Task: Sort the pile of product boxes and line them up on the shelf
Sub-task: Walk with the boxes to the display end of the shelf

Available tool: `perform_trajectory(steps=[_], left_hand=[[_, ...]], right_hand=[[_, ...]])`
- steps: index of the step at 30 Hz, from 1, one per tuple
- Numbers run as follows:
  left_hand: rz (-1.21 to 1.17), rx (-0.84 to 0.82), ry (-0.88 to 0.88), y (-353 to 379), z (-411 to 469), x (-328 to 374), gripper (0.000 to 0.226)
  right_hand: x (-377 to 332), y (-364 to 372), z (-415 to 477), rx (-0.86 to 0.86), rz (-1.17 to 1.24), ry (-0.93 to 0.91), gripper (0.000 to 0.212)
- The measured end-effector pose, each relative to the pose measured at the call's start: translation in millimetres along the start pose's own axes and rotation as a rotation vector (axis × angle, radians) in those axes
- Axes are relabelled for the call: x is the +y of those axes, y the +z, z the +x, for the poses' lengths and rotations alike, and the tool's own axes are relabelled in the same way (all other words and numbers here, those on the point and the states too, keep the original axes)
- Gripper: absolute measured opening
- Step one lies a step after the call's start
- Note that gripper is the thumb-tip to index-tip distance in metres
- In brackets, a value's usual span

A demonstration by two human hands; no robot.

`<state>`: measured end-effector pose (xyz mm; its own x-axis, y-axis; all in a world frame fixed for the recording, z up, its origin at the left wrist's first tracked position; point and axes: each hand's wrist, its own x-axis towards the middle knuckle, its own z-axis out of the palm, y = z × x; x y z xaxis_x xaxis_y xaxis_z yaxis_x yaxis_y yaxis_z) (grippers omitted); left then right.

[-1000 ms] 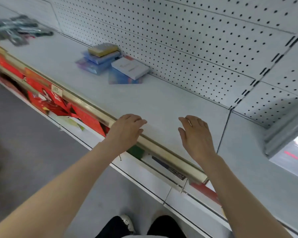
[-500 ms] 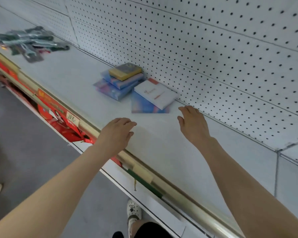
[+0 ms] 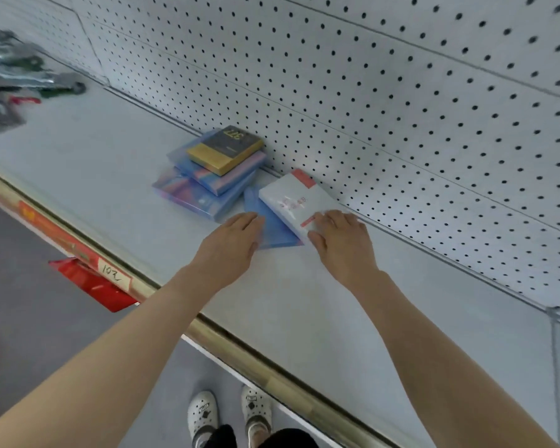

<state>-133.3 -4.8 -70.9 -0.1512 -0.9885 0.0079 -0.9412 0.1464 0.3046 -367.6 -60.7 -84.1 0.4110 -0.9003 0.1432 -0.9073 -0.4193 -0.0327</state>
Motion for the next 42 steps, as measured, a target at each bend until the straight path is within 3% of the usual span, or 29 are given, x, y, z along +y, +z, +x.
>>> perform_trajectory(steps=[2,5,10,15,16,19,21,25,27,32,37,42], left_hand=[[0.024,-0.053,0.025,10,11,-1,0.051],[0.114,-0.127,0.097,21,16,-5,0.053],[0.144,-0.134,0.189,22,7,-16,0.055],[0.148,-0.142,0.211,17,-1,-16,0.053],[0.132,-0.111,0.213,15,0,-15,0.047],[0.129,0.022,0.234,7,19,-11,0.036],[0.124,-0.035,0.182,2,42,-4,0.042],[0.248,-0.192,0.102,12,90,2,0.089],[0.269,-0.218,0.094,14,107,4,0.101],[0.241,-0.199,0.049,7,113,18,0.1],[0.118,-0.303,-0.088,4,90,45,0.101],[0.113,-0.454,-0.143,3,78,43,0.075]], right_hand=[[-5,-10,-13,0.05,-0.046,0.07,0.044],[-1,-22,-12,-0.065,-0.033,0.217,0.047],[1,-20,17,-0.241,0.311,0.45,0.101],[-2,-14,23,-0.288,0.436,0.626,0.115],[2,-15,19,-0.266,0.499,0.676,0.11],[15,-28,0,-0.189,0.654,0.777,0.063],[22,-40,-15,-0.11,0.771,0.836,0.048],[32,-59,-39,-0.023,0.728,0.85,0.03],[34,-67,-45,-0.014,0.679,0.861,0.026],[42,-74,-49,-0.018,0.567,0.861,0.019],[45,-72,-47,-0.046,0.569,0.857,0.027],[35,-70,-52,0.006,0.567,0.884,0.031]])
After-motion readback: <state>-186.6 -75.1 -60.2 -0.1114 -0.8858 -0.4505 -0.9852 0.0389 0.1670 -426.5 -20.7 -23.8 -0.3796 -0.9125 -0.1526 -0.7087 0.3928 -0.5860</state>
